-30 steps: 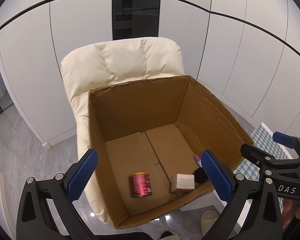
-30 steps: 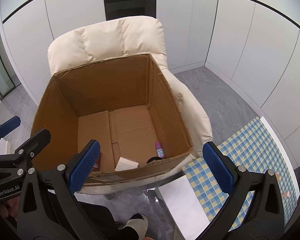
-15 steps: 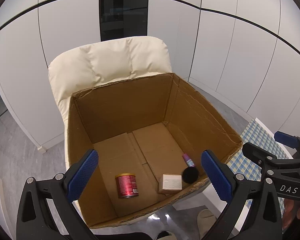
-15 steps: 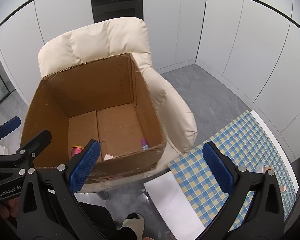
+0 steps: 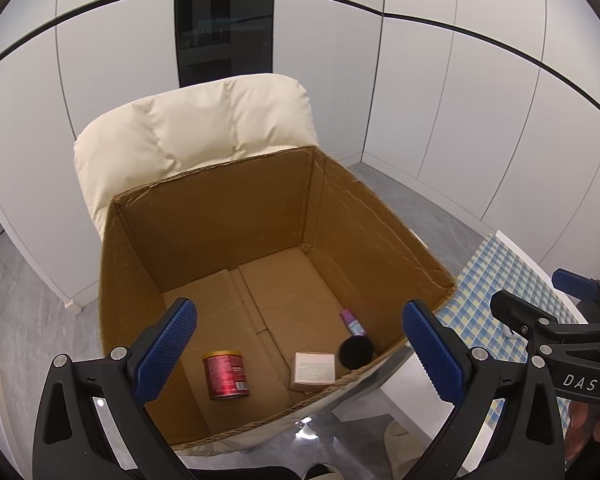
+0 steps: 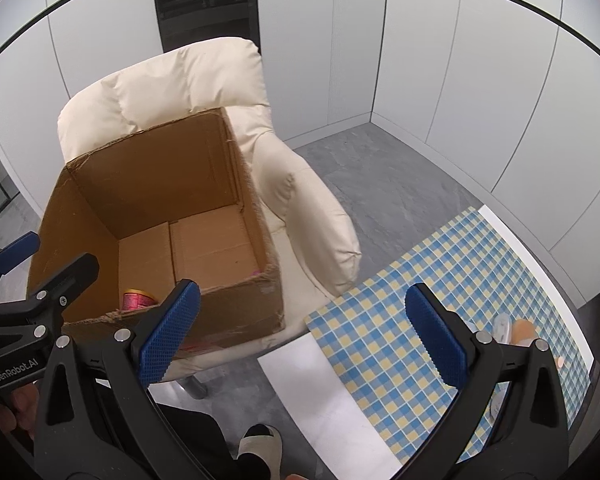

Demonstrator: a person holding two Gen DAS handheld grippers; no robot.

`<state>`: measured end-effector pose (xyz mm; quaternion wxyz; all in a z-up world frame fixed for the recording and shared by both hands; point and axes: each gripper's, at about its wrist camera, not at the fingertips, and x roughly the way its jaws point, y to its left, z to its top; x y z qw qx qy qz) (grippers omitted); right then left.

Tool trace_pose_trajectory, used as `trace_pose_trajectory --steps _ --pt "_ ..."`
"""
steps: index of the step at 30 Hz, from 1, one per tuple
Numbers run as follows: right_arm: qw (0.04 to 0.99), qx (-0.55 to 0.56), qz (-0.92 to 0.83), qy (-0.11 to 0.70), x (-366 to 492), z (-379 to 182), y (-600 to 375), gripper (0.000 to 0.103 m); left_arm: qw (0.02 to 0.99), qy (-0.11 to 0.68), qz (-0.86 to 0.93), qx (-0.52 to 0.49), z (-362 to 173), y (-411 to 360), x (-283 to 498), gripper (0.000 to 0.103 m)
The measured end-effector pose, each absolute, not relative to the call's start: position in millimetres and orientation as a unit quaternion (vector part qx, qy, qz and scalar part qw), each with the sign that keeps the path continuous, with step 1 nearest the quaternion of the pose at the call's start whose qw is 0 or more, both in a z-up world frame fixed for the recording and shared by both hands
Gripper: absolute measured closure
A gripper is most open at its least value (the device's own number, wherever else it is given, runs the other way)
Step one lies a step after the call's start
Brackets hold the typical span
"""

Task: Organize objects
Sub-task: 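Move both open tools back from the box toward the table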

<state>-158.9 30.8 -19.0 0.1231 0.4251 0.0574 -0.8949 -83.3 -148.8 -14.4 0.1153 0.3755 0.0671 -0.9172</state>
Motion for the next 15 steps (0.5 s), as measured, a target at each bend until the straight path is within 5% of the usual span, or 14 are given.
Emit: trace_pose_trajectory --steps 15 --pt "0.095 0.429 -0.897 0.042 -158 -19 73 0.000 0.085 0.055 -0.919 0.382 -16 -111 -98 0.000"
